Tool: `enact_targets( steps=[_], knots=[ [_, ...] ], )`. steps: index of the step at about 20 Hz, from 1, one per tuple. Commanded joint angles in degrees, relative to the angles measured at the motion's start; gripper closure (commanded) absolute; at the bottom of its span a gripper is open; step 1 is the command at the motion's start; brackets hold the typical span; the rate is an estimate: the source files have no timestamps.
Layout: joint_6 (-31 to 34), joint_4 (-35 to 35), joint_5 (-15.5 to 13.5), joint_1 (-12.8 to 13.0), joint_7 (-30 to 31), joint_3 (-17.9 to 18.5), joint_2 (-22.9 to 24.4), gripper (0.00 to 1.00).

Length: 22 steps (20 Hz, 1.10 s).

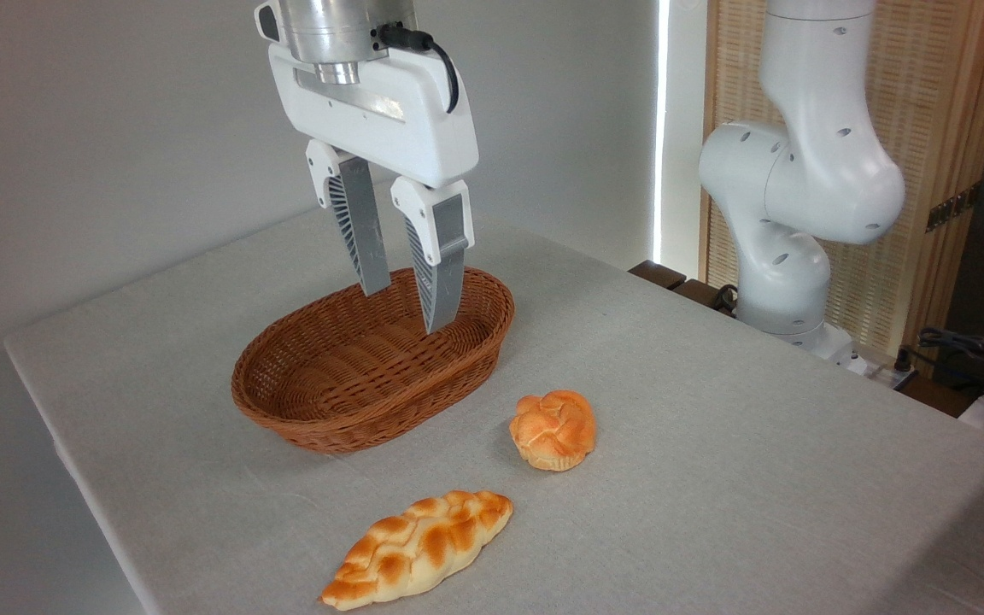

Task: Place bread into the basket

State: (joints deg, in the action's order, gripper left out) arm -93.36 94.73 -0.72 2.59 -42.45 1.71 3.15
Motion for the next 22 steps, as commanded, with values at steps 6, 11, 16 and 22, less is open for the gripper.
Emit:
enact_targets(
  steps=[6, 11, 16, 22],
  knots=[
    [-21.7, 18.5, 6.1, -0.2, -0.6, 0.8, 2.7, 0.00],
    [-34.0, 25.1, 6.0, -1.5, -0.4, 1.2, -0.2, 0.00],
    [-41.9, 28.1, 6.0, -1.8, -0.4, 1.9, -4.8, 0.00],
    [-42.8, 28.1, 6.0, -1.8, -0.9, 1.9, -6.0, 0.41]
  ],
)
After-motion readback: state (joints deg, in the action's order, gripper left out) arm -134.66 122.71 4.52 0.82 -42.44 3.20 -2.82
